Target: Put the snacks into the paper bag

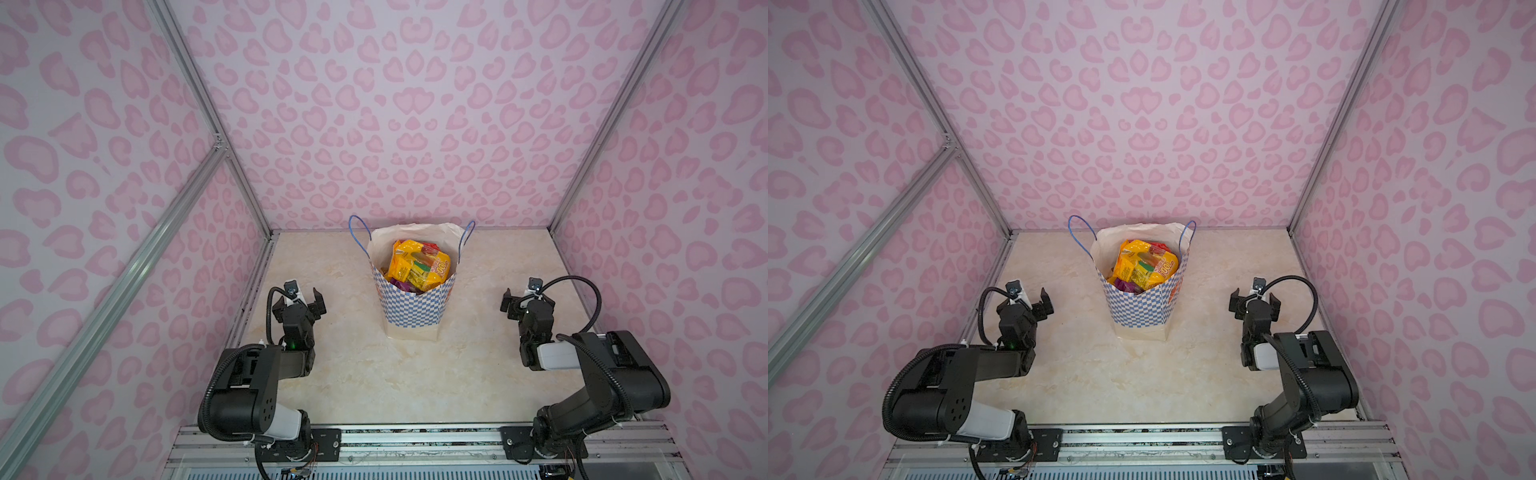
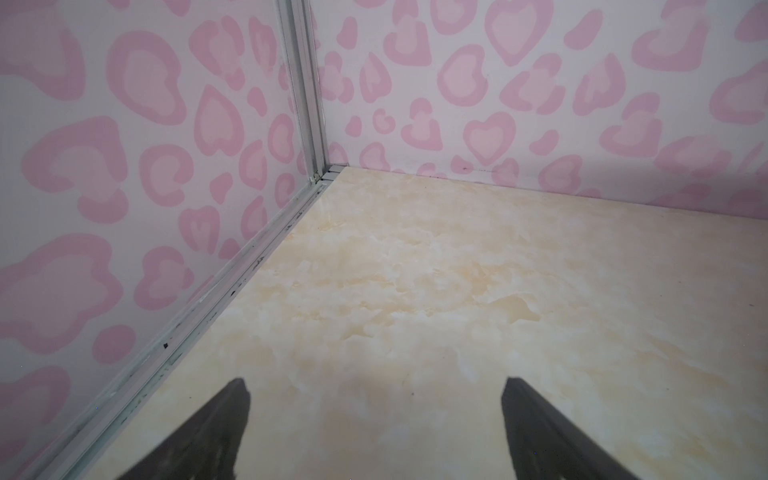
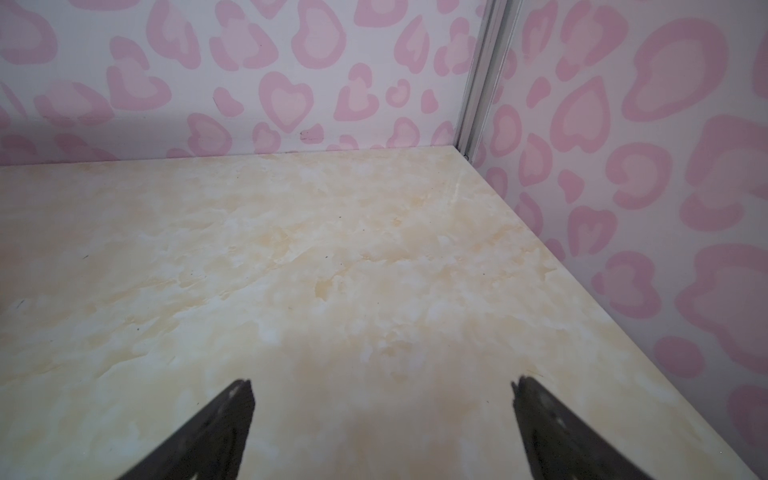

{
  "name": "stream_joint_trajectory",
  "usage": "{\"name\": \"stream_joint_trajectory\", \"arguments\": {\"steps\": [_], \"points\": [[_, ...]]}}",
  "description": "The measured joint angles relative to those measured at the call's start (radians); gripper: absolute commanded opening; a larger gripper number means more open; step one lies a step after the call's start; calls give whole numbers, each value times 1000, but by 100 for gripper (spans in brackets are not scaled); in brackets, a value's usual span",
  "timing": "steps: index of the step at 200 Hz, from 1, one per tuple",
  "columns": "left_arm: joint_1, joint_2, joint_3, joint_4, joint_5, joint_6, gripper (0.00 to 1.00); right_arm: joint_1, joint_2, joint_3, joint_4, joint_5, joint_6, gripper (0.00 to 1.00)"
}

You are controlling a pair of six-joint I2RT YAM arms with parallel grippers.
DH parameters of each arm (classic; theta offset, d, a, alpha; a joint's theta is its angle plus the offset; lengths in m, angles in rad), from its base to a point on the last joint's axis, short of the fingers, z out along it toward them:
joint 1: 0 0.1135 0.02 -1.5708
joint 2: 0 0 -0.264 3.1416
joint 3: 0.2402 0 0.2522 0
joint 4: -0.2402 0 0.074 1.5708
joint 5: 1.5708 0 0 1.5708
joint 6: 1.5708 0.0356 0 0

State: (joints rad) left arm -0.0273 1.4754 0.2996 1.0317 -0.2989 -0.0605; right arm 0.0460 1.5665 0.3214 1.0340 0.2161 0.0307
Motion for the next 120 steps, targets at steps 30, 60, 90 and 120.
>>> {"name": "stream_joint_trajectory", "arguments": {"steps": [30,60,90,120], "points": [[0,0,3,-14,16,-10,97,0,0,0,0,0,0,100],[3,0,4,-17,26,-10,97,0,0,0,0,0,0,100],[6,0,6,-23,31,-11,97,0,0,0,0,0,0,100],[8,0,7,-35,36,-11,97,0,0,0,0,0,0,100]]}}
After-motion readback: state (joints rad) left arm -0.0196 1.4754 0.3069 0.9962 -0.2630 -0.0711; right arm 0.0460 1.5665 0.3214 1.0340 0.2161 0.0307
